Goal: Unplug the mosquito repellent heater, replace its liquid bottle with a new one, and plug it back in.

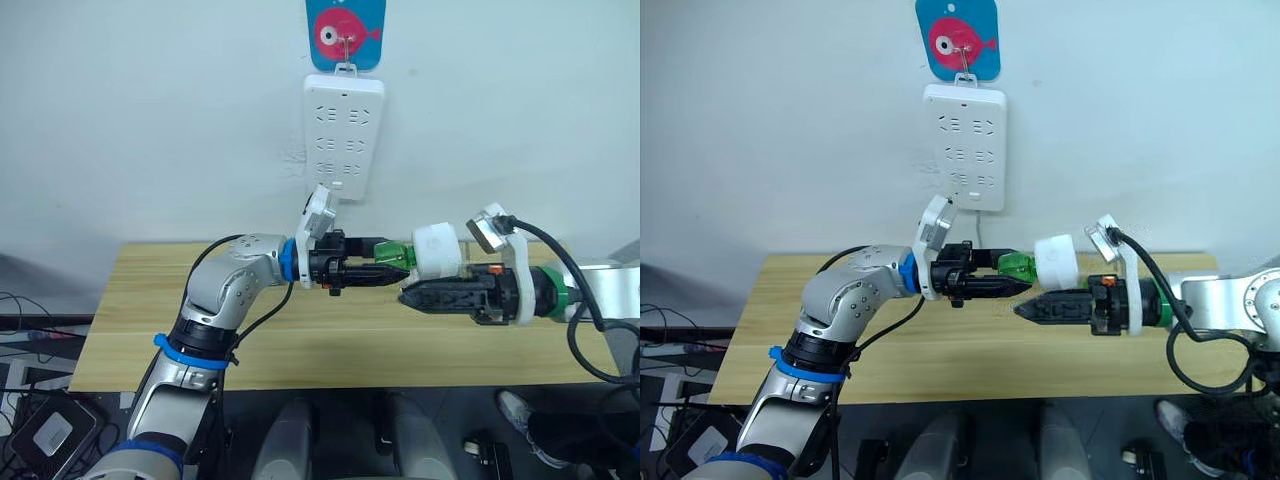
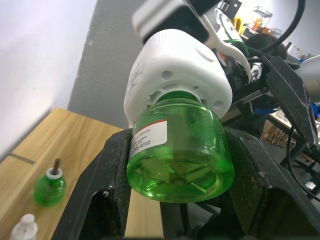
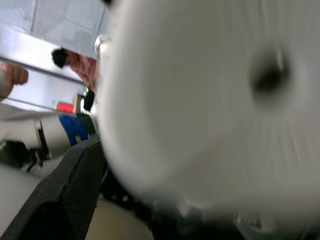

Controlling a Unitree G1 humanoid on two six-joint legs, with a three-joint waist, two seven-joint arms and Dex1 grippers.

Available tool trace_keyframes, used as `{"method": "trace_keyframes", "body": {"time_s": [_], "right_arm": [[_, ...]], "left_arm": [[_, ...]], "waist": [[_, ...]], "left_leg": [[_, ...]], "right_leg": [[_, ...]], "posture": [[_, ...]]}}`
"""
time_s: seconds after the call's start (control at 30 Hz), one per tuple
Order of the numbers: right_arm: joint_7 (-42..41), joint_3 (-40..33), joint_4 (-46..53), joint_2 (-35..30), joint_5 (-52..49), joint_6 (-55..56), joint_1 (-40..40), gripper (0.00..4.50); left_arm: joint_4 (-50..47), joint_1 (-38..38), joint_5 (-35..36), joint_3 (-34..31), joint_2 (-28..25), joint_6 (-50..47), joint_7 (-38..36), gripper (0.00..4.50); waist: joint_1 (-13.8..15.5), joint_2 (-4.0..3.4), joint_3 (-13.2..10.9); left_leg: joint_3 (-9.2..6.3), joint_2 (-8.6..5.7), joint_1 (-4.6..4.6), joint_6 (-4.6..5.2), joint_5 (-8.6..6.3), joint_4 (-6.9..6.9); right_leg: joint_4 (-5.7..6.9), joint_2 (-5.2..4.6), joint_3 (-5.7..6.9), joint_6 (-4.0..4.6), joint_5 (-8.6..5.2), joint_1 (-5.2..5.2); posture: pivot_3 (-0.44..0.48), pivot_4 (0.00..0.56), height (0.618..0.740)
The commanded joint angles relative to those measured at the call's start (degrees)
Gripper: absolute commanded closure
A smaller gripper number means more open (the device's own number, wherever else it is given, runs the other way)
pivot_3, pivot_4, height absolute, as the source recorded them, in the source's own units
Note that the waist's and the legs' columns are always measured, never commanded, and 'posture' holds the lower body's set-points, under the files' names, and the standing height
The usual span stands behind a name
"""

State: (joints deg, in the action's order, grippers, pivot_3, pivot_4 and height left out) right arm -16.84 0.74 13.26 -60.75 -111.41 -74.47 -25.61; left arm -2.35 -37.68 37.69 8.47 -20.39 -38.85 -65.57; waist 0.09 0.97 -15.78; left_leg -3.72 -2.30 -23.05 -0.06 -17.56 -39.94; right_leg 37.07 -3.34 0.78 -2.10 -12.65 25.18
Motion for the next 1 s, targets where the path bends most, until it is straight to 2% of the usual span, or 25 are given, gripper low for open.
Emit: {"method": "trace_keyframes", "body": {"time_s": [0.03,0.1,0.2,0.4,0.57,0.73,0.87,1.0], "right_arm": [[-8.7,-5.6,0.3,-4.1,6.5,-2.4,3.8,0.03],[-13.3,-6.8,-1.5,-5.6,16.1,-0.4,6.0,0.03],[-18.4,-6.6,-6.7,-5.0,28.7,5.8,5.8,0.6],[-18.8,-6.4,-14.6,5.6,38.7,10.5,-2.0,2.59],[-15.4,-7.5,-13.4,16.6,36.5,7.3,-5.9,4.44],[-12.2,-8.4,-5.3,20.1,26.2,0.3,-3.0,4.47],[-11.2,-8.9,0.0,16.9,18.1,-2.8,1.3,4.47],[-8.0,-7.6,1.1,13.3,7.9,-1.5,1.1,4.47]], "left_arm": [[-2.0,-0.2,0.6,-1.4,-1.0,0.8,-0.5,2.22],[-2.7,0.2,1.0,-1.5,-1.9,0.3,-0.7,2.22],[-4.5,1.4,2.0,-1.4,-4.1,-1.2,-1.9,2.22],[-6.8,2.5,3.6,-0.9,-8.3,-4.0,-5.3,2.22],[-5.4,1.5,3.5,-0.7,-8.4,-4.4,-5.8,2.22],[-3.1,0.4,1.9,-0.8,-7.1,-2.9,-4.3,2.22],[-2.2,1.0,0.4,-0.8,-6.8,-1.3,-3.7,2.22],[-2.9,2.4,-1.0,0.3,-7.1,-0.2,-4.1,2.22]], "waist": [[0.0,0.01,0.0],[0.0,0.01,0.0],[-0.1,0.01,0.0],[-0.5,0.0,0.0],[-0.3,0.0,0.0],[0.2,0.0,0.0],[0.4,0.01,0.0],[-0.1,0.01,0.0]], "left_leg": [[0.01,0.0,0.0,0.03,-0.02,0.0],[0.06,0.0,0.01,0.1,-0.06,0.0],[0.12,0.01,0.05,0.14,-0.08,-0.01],[0.36,0.15,0.13,0.0,0.0,0.02],[0.27,0.13,0.1,-0.02,0.01,0.02],[0.01,-0.01,0.02,-0.03,0.01,0.0],[-0.06,-0.08,-0.01,-0.02,0.01,0.0],[0.07,-0.03,0.03,-0.02,0.01,-0.01]], "right_leg": [[0.0,0.0,0.0,0.0,0.0,0.0],[-0.01,0.0,-0.02,0.0,0.0,-0.01],[0.02,0.06,-0.04,-0.01,0.0,-0.01],[0.12,0.16,-0.12,-0.01,0.0,0.09],[0.09,0.13,-0.14,0.0,0.0,0.09],[0.06,-0.01,-0.07,-0.02,0.02,0.07],[0.03,-0.1,-0.01,-0.03,0.02,0.05],[0.04,-0.09,-0.03,-0.03,0.02,0.05]], "posture": [[0.025,0.274,0.74],[0.025,0.274,0.74],[0.026,0.27,0.74],[0.012,0.259,0.74],[0.008,0.256,0.74],[0.015,0.257,0.74],[0.02,0.257,0.74],[0.018,0.254,0.74]]}}
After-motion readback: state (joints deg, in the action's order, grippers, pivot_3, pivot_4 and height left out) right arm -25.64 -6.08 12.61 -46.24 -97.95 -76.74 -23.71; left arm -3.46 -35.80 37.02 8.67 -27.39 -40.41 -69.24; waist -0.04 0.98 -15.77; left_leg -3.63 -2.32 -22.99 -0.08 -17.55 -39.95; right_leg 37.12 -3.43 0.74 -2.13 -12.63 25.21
